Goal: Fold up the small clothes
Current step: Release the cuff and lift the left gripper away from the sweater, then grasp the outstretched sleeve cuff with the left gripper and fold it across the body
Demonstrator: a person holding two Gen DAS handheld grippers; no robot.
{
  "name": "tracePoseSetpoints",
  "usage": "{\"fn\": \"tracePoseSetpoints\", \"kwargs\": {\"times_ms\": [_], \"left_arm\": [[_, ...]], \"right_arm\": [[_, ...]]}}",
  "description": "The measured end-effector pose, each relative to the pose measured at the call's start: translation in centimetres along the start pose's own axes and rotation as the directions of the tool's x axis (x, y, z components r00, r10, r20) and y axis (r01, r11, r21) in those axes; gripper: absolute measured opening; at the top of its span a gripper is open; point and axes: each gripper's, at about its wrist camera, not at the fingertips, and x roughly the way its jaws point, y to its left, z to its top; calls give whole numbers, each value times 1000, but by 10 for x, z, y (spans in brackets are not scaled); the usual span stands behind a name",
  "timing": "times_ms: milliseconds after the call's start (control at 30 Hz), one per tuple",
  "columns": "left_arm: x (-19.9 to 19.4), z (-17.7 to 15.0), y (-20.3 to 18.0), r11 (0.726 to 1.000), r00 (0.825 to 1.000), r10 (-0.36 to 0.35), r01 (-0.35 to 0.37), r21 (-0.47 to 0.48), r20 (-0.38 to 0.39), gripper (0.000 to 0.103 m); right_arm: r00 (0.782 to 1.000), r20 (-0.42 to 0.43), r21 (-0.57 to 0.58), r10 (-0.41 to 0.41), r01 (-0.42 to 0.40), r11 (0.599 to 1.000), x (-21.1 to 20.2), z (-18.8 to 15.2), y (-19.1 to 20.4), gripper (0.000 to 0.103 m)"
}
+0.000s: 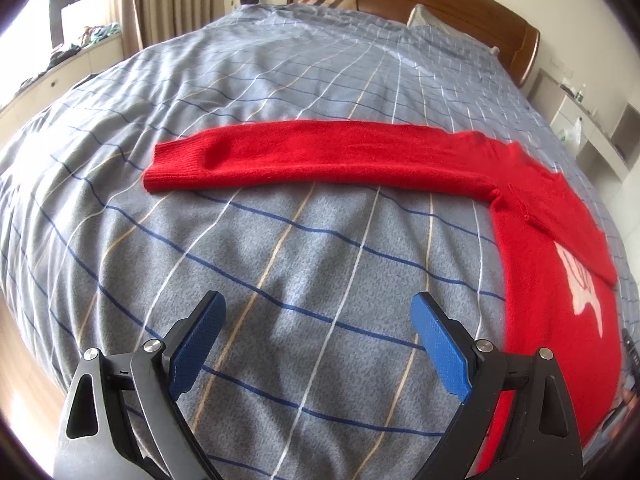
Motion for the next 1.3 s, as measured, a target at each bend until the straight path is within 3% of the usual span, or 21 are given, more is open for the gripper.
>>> {"fn": "tracePoseSetpoints", "kwargs": {"times_ms": [100, 200, 333, 433, 533, 633, 733, 800, 867, 900, 1000, 1067, 1200, 1300], "left_arm": [[-6, 15, 21, 999, 1000, 3, -3, -40, 14, 95], [-15, 37, 63, 988, 999, 7, 0, -156, 47, 95], [-18, 65, 127, 942, 994, 58, -24, -336, 92, 95], [-4, 77, 159, 899, 991, 103, -58, -434, 81, 94], [19, 87, 160, 897, 998, 54, -29, -441, 44, 90], [44, 97, 144, 928, 999, 29, -37, -371, -27, 90], [65, 96, 134, 930, 982, 162, -184, -318, -95, 90], [72, 93, 130, 932, 980, 168, -192, -307, -103, 80], [72, 93, 116, 952, 982, 157, -178, -249, -103, 13], [68, 95, 108, 958, 980, 174, -192, -215, -100, 9], [42, 115, 80, 972, 984, 180, -180, -153, -18, 7], [19, 139, 52, 983, 988, 146, -140, -119, 49, 7], [-26, 193, -38, 1000, 988, 2, -3, 6, 155, 7], [-58, 213, -133, 981, 968, -152, 122, 154, 202, 7]], "right_arm": [[1000, 0, 0, -1, 1, 1000, 0, 0, 0, 94], [1000, 0, 0, -1, 1, 1000, 0, 0, 0, 94], [1000, -1, -3, -4, 4, 1000, 0, -1, 0, 94], [1000, -4, -9, -11, 11, 1000, 1, -2, -1, 94], [1000, -7, -14, -17, 17, 1000, 1, -2, -2, 94], [1000, -10, -20, -25, 24, 1000, 1, -2, -1, 94], [1000, -11, -22, -27, 27, 999, 1, -2, 0, 94], [1000, -11, -22, -27, 27, 999, 1, -2, 0, 94], [1000, -10, -22, -27, 27, 999, 1, -1, 0, 94], [1000, -10, -22, -27, 27, 999, 1, -1, 0, 94], [1000, -10, -22, -26, 26, 999, 1, -1, 0, 94], [1000, -8, -21, -24, 24, 999, 1, -1, 1, 95], [1000, -3, -19, -19, 19, 1000, -1, -1, -2, 95], [1000, -2, -19, -19, 19, 1000, -1, -2, -2, 95]]}}
